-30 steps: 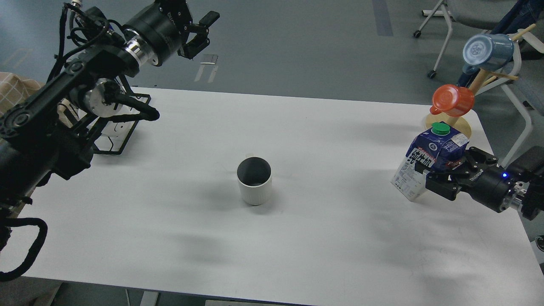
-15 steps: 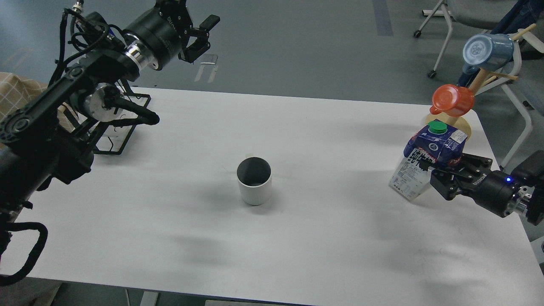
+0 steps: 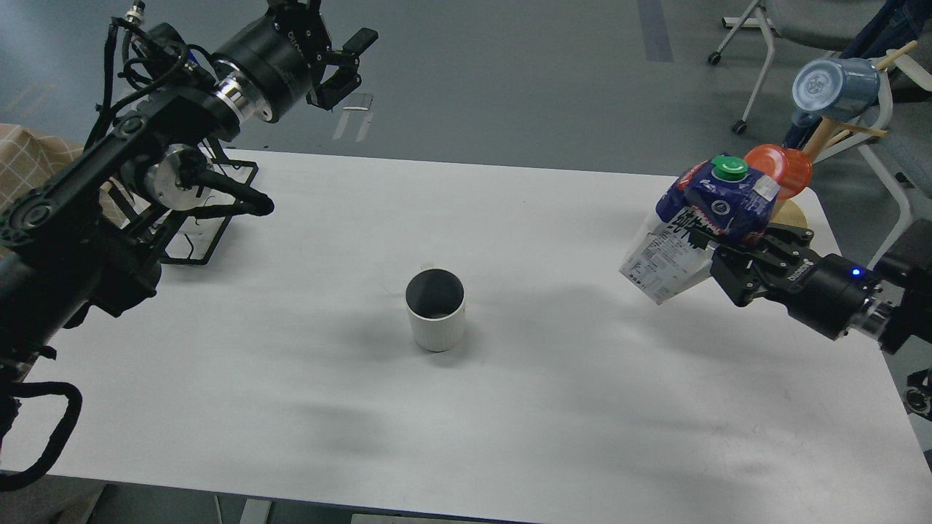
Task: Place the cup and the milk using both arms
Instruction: 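Lift the milk carton with the right gripper and carry it toward the white cup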
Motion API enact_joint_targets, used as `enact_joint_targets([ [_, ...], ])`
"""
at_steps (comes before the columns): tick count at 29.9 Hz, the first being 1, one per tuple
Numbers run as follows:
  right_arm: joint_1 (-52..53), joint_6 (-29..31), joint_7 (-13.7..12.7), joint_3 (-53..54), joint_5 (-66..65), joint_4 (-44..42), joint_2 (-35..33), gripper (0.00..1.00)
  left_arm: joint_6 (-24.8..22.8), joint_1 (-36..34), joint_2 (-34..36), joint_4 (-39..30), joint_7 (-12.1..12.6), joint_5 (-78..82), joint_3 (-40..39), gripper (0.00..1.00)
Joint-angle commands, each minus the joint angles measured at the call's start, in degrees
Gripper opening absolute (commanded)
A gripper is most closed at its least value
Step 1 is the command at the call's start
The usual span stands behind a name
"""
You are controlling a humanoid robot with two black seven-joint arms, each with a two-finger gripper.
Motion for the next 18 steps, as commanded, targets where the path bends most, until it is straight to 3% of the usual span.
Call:
enact_joint_targets([
  [1, 0.3, 0.0, 0.0, -0.2, -1.2, -2.9, 4.4, 0.00, 0.0, 0.0, 0.0, 0.0, 0.0, 0.0, 0.0, 0.98],
  [18, 9.9, 0.0, 0.0, -11.2, -1.1, -14.8, 23.1, 0.00, 0.0, 0.1, -1.2, 0.0, 0.0, 0.1, -0.1, 0.98],
])
